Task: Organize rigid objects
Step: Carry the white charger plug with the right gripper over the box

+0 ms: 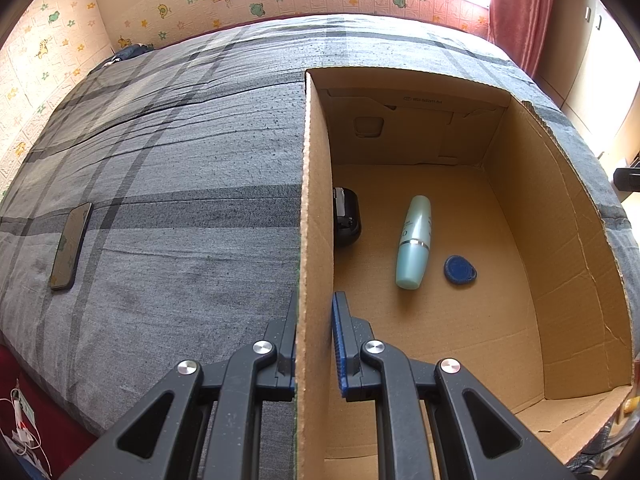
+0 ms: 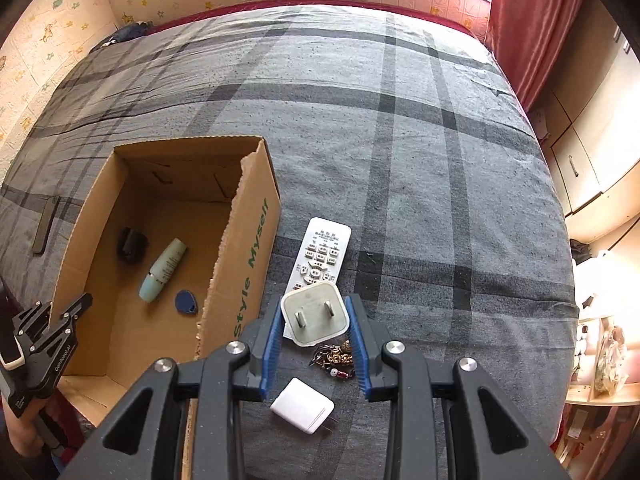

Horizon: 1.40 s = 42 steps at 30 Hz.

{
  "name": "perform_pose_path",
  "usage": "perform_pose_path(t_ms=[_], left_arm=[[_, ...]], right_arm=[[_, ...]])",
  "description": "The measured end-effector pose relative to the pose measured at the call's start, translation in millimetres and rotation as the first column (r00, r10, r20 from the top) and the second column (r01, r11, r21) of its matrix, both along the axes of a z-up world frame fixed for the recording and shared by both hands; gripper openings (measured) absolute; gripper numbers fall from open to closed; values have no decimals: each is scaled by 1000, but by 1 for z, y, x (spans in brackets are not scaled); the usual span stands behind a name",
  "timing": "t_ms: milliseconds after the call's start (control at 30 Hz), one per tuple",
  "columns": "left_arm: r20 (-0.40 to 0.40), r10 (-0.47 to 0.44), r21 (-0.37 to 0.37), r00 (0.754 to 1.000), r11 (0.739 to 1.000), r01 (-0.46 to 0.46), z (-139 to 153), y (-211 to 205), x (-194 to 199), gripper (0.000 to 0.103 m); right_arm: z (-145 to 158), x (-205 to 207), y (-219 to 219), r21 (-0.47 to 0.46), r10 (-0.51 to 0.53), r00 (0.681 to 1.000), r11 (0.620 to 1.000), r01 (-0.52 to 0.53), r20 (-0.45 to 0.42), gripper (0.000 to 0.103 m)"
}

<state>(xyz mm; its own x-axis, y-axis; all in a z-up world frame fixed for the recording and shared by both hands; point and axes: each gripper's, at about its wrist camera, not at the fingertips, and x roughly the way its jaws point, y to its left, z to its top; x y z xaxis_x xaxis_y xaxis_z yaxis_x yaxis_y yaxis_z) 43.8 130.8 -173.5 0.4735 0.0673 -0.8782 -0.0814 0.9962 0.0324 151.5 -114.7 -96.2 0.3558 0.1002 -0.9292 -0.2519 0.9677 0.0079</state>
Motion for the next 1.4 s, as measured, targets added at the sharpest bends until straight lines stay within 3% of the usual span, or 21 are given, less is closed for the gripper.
perform_pose_path(t_ms=[300, 700, 1400], left_arm=[[2, 1, -3, 1000, 1000, -1, 0, 0, 0, 14], [3, 2, -4, 1000, 1000, -2, 2, 1, -1, 14], [5, 0, 1, 1000, 1000, 0, 2, -1, -1, 14]], right_arm=[[21, -4, 38, 25, 73, 997, 997, -74, 37, 33], [18, -4, 87, 34, 162, 986, 986, -163, 24, 33], [-72, 21, 140, -16, 181, 977, 983, -184, -113, 33]])
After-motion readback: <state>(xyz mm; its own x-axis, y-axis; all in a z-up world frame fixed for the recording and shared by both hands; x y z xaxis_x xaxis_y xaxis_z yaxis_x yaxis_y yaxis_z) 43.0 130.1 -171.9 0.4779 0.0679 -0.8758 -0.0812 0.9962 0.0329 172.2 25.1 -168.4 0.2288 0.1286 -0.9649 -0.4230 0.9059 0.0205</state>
